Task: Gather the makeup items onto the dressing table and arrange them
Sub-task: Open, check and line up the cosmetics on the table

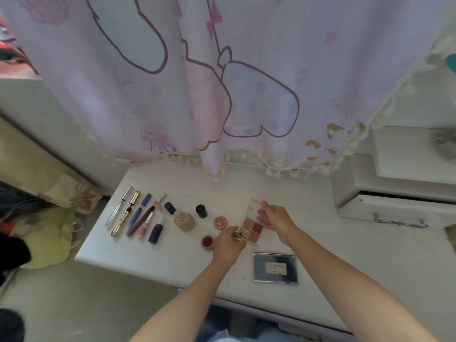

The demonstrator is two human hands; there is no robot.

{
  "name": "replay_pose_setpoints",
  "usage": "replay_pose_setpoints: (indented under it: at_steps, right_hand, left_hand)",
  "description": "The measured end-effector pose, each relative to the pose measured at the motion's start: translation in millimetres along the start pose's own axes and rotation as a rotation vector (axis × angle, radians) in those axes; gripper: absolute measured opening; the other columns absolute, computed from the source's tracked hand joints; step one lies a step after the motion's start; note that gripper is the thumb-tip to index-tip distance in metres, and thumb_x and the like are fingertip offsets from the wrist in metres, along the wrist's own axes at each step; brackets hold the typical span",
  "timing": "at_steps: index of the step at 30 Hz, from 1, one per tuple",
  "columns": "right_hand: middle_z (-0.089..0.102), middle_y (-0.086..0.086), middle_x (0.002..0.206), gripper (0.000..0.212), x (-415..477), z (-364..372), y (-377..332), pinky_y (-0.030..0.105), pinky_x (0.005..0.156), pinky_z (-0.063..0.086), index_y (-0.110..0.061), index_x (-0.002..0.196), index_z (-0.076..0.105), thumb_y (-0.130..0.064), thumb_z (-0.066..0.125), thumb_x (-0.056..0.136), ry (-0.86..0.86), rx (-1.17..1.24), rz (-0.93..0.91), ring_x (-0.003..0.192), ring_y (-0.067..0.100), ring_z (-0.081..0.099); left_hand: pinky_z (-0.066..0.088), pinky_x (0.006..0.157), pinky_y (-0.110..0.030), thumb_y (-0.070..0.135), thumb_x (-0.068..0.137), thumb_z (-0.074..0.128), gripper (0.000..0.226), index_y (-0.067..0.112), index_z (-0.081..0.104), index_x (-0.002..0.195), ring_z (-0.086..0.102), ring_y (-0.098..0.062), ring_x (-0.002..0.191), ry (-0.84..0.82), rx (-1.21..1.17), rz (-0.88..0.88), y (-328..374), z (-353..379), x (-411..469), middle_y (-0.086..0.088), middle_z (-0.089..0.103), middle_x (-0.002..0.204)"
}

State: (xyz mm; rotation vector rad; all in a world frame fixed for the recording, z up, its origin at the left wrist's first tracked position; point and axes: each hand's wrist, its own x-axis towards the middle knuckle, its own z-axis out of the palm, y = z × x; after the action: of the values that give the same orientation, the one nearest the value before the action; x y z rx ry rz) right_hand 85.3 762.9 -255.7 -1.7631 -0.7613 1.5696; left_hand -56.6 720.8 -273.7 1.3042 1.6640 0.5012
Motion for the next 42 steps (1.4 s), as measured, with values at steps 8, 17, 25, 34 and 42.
replay_pose_setpoints:
  at_steps: [8, 17, 25, 34, 42]
  right_hand:
    - [0.063, 0.017, 0.109, 0.042, 21.5, 20.0, 0.9, 0.041, 0.098, 0.043, 0.002, 0.1, 0.061, -0.034, 0.04, 0.096, -0.025, -0.213, -0.014, 0.103, 0.03, 0.061]
    - [0.055, 0.005, 0.085, 0.03, 33.6, 20.0, 3.3, 0.028, 0.077, 0.038, -0.018, 0.068, 0.048, -0.032, 0.046, 0.094, -0.012, -0.268, -0.04, 0.085, 0.02, 0.051]
    - [0.045, 0.015, 0.133, 0.047, 16.6, 9.1, -4.5, 0.026, 0.094, 0.035, -0.006, 0.133, 0.041, -0.028, 0.05, 0.093, 0.041, -0.399, -0.118, 0.122, 0.025, 0.045]
    - [0.031, 0.006, 0.147, 0.065, -46.9, -42.0, 49.7, 0.026, 0.108, 0.025, -0.014, 0.14, 0.032, -0.036, 0.06, 0.085, -0.139, -1.009, -0.289, 0.134, 0.021, 0.027]
    - [0.027, -0.001, 0.151, 0.079, -61.2, -50.1, 85.1, 0.03, 0.109, 0.025, -0.019, 0.145, 0.02, -0.035, 0.063, 0.081, -0.25, -1.368, -0.448, 0.135, 0.02, 0.025]
  left_hand:
    - [0.041, 0.064, -0.029, -0.002, 0.078, 0.053, 0.016, 0.013, 0.057, 0.083, 0.055, -0.02, 0.074, 0.104, 0.084, -0.037, -4.9, 11.9, 9.0, -0.013, 0.066, 0.084]
    - [0.034, 0.062, -0.023, 0.012, 0.081, 0.058, 0.016, 0.004, 0.061, 0.095, 0.055, -0.019, 0.077, 0.081, 0.194, -0.034, -9.3, 15.2, 11.3, -0.011, 0.062, 0.088]
    - [0.044, 0.076, -0.03, 0.014, 0.085, 0.056, 0.026, 0.003, 0.058, 0.109, 0.058, -0.029, 0.093, 0.065, 0.3, -0.053, -11.9, 12.9, 8.7, -0.014, 0.053, 0.109]
    - [0.045, 0.088, -0.03, 0.016, 0.088, 0.053, 0.039, 0.01, 0.049, 0.126, 0.055, -0.025, 0.107, 0.052, 0.281, 0.017, -25.0, 8.3, -12.8, -0.01, 0.05, 0.126]
    - [0.044, 0.091, -0.029, 0.017, 0.089, 0.052, 0.036, 0.009, 0.052, 0.124, 0.053, -0.023, 0.109, 0.105, 0.211, 0.031, -34.4, 14.1, -40.6, -0.009, 0.051, 0.127]
